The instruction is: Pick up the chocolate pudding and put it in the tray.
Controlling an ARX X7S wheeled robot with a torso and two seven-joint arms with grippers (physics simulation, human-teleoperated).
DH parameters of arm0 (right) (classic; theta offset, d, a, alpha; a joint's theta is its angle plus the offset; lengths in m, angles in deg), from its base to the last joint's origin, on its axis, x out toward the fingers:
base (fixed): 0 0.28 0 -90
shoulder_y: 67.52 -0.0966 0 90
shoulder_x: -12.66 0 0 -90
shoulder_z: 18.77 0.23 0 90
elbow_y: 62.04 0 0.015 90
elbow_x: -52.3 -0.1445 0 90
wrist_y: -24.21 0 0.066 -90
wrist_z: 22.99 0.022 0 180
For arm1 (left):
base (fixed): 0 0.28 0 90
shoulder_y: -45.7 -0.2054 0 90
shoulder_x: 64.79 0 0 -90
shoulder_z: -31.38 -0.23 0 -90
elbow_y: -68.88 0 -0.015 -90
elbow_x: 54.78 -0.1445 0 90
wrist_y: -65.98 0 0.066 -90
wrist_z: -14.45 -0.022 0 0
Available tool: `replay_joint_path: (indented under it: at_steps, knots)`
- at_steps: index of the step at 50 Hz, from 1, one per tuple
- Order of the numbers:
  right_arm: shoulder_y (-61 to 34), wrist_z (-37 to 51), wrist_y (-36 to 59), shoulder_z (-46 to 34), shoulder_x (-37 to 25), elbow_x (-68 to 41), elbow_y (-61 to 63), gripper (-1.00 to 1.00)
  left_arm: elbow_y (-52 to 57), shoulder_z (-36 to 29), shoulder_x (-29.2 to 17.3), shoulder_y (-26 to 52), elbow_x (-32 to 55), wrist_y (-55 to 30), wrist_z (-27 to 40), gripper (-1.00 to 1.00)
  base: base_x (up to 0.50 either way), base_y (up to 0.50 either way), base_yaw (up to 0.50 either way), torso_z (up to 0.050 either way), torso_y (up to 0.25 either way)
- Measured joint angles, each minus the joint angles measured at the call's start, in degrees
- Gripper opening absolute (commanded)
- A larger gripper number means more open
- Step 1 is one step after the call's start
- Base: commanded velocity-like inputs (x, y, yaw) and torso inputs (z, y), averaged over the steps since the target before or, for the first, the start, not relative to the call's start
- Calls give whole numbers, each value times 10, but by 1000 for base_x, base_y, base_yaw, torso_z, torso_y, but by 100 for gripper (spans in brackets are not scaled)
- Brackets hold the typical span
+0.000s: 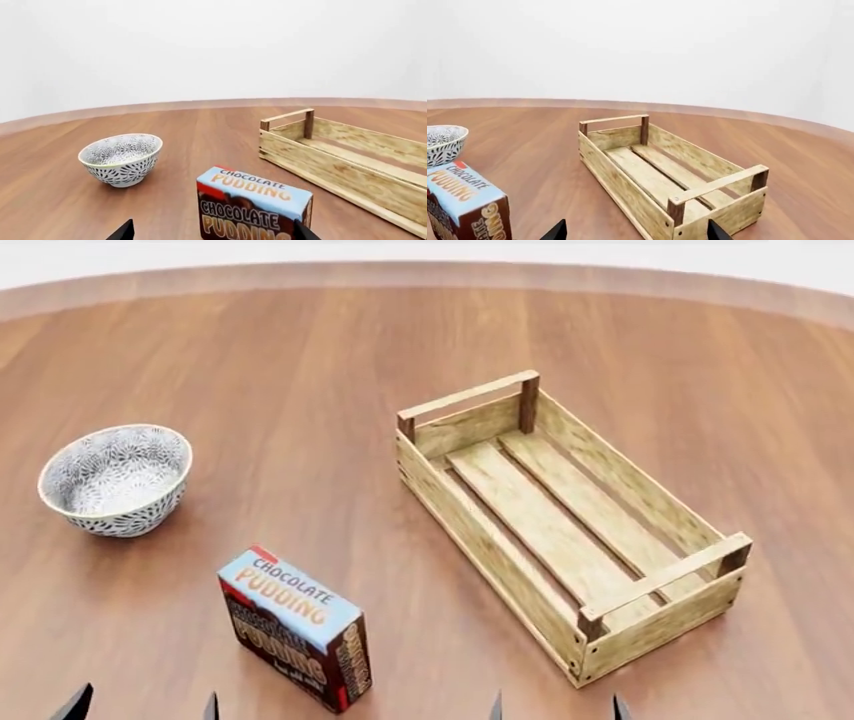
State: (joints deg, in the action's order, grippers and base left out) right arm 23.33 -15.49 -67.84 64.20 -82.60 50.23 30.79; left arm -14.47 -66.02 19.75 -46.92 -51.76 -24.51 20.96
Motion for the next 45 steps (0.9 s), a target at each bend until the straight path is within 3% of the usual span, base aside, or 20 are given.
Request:
replay_joint_path:
  at_steps: [33, 45]
  knots:
    - [-3, 20, -3, -26, -17, -14, -5, 100, 0, -24, -19, 1, 18, 3, 17, 100, 351, 0, 0, 0, 0]
    - [4, -6, 7, -50, -35, -30, 8, 100, 3, -29, -25, 1, 24, 3, 23, 100, 2, 0, 0, 0, 0]
